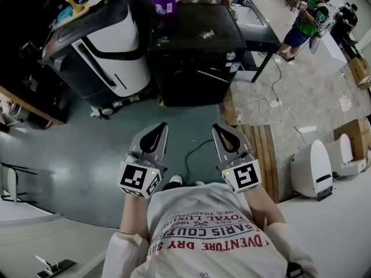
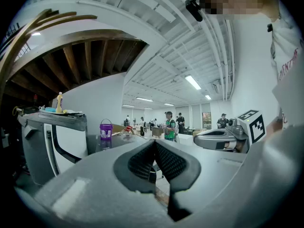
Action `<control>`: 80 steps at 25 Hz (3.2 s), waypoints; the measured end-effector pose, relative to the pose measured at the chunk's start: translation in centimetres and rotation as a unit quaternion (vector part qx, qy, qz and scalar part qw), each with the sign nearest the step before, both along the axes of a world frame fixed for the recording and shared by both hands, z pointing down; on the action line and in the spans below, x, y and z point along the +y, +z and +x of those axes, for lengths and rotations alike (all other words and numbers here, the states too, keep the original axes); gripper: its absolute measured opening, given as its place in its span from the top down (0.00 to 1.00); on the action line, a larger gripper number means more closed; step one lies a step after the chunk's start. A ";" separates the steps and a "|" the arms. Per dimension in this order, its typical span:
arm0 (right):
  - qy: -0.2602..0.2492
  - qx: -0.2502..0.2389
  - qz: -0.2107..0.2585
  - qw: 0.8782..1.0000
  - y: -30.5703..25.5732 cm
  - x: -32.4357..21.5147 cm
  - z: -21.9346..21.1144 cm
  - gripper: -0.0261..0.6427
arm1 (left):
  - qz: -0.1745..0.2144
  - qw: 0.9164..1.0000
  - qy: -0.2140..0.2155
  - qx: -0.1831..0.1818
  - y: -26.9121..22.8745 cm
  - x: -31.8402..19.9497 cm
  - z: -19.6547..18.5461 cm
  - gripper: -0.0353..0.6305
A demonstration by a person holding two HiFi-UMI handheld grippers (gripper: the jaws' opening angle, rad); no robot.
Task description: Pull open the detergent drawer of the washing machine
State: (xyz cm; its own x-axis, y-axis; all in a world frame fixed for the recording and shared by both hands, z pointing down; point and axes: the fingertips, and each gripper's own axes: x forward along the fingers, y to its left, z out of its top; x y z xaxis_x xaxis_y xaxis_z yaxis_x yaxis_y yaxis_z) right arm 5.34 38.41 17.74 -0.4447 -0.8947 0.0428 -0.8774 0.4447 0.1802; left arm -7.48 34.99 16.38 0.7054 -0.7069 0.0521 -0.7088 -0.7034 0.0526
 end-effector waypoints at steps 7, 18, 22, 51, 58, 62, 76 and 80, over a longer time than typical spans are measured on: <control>-0.002 -0.001 -0.002 1.000 0.0 0.2 0.6 0.96 | -0.004 1.000 -0.003 0.004 0.1 0.2 0.5 0.94; 0.003 -0.009 -0.006 1.000 0.6 0.6 2.9 0.96 | -0.011 0.999 -0.016 0.029 0.7 0.4 2.9 0.92; -0.008 -0.020 -0.010 1.000 1.2 0.6 4.2 0.96 | -0.019 0.997 -0.039 0.057 1.1 -0.1 3.5 0.47; 0.020 -0.007 -0.045 0.999 4.7 -32.0 2.2 0.96 | -0.077 0.995 -0.010 0.064 6.5 -32.0 1.5 0.47; 0.036 -0.004 -0.058 0.998 6.5 -39.0 2.6 0.96 | -0.118 0.990 0.008 0.078 9.9 -38.3 2.2 0.46; 0.041 -0.008 -0.067 0.997 8.5 -41.6 3.6 0.96 | -0.159 0.982 0.011 0.105 12.5 -40.1 3.3 0.47; -0.013 -0.024 -0.108 0.994 19.9 -46.8 3.9 0.96 | -0.328 0.908 -0.013 0.259 27.2 -44.9 6.6 0.44; -0.017 -0.025 -0.116 0.993 22.9 -47.6 3.8 0.96 | -0.345 0.881 -0.023 0.324 30.2 -45.9 6.4 0.42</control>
